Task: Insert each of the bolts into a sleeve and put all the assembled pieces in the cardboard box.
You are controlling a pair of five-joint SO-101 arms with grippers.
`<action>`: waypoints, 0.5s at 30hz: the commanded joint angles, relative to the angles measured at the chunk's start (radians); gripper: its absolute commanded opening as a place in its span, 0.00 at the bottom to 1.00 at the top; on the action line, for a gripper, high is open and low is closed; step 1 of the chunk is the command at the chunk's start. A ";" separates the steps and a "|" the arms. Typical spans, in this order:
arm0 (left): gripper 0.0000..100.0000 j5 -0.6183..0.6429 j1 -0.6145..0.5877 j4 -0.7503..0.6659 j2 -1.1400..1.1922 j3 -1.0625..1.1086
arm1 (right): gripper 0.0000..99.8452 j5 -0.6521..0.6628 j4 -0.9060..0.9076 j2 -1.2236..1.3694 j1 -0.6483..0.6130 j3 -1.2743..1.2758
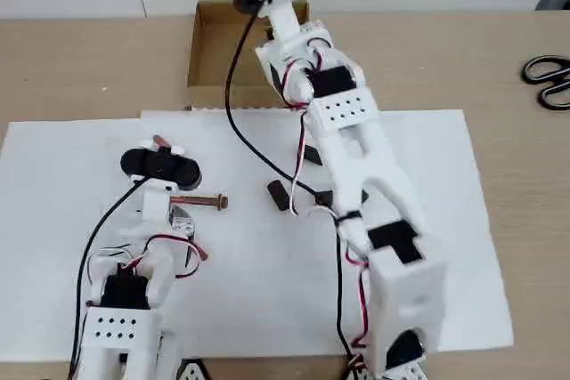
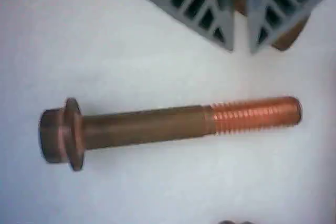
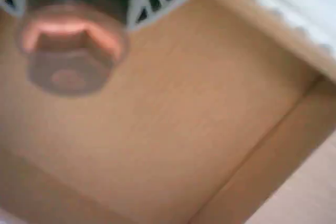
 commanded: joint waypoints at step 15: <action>0.01 -0.003 -0.003 -0.095 -0.014 0.041 | 0.16 0.295 0.067 0.506 -0.001 -0.672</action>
